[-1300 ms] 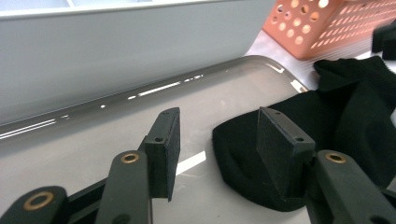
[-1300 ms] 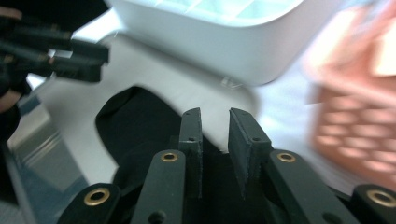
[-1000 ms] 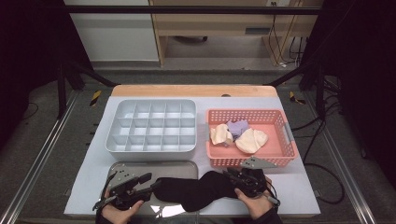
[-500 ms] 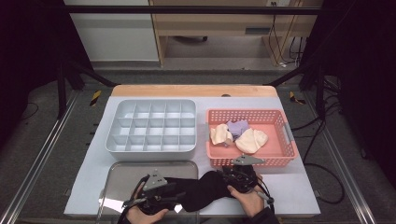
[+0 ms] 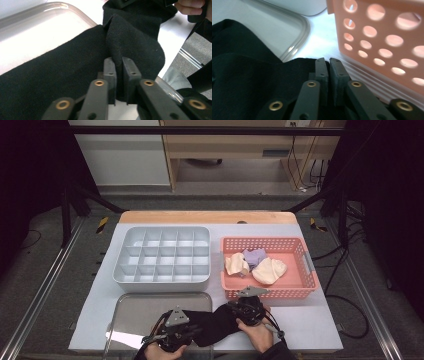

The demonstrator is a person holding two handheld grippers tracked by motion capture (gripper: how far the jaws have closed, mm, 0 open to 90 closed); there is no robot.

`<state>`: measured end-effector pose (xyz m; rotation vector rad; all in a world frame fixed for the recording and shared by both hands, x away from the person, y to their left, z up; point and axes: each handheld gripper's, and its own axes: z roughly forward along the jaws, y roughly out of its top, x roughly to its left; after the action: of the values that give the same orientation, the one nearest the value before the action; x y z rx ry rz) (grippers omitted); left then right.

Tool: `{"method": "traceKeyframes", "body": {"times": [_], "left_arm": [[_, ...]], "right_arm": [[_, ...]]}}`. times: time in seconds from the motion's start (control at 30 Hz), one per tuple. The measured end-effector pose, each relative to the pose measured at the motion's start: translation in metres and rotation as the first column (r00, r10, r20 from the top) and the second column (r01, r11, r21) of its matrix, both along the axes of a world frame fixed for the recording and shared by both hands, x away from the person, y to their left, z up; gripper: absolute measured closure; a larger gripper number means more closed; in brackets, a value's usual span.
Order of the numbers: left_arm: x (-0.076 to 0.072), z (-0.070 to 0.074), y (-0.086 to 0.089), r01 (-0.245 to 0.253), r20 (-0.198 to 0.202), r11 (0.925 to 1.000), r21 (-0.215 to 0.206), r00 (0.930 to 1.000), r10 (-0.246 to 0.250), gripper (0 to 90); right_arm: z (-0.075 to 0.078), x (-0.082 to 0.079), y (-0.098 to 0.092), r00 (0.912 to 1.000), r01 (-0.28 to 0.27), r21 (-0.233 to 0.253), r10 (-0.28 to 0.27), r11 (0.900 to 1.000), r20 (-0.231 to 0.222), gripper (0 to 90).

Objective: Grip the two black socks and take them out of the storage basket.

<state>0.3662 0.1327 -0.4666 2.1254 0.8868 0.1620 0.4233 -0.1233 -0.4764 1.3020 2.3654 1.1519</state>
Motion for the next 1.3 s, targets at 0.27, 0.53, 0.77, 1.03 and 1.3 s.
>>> {"method": "traceKeyframes", "body": {"times": [0.27, 0.53, 0.77, 1.03, 1.3], "left_arm": [[0.003, 0.02, 0.018, -0.043, 0.064, 0.9988, -0.022, 0.997, 0.045, 85.4], [0.018, 0.018, 0.036, -0.14, 0.105, 0.989, 0.047, 0.9853, 0.135, 85.8], [0.025, 0.01, 0.034, -0.19, 0.12, 0.9756, 0.111, 0.9769, 0.176, 86.0], [0.036, 0.012, 0.039, -0.256, 0.163, 0.962, 0.096, 0.9573, 0.238, 86.2], [0.033, 0.011, 0.04, -0.249, 0.171, 0.9648, 0.084, 0.9574, 0.232, 86.1]], "right_arm": [[0.022, -0.01, -0.007, 0.9979, -0.018, 0.051, 0.015, 0.999, 0.064, 86.3], [0.039, -0.015, 0.004, 0.9838, -0.087, 0.114, 0.068, 0.99, 0.166, 86.2], [0.042, -0.019, 0.011, 0.9737, -0.156, 0.168, 0.123, 0.973, 0.192, 86.3], [0.044, -0.028, 0.013, 0.9596, -0.248, 0.226, 0.207, 0.942, 0.19, 86.7], [0.033, -0.042, 0.016, 0.9465, -0.311, 0.199, 0.284, 0.929, 0.153, 86.6]]}}
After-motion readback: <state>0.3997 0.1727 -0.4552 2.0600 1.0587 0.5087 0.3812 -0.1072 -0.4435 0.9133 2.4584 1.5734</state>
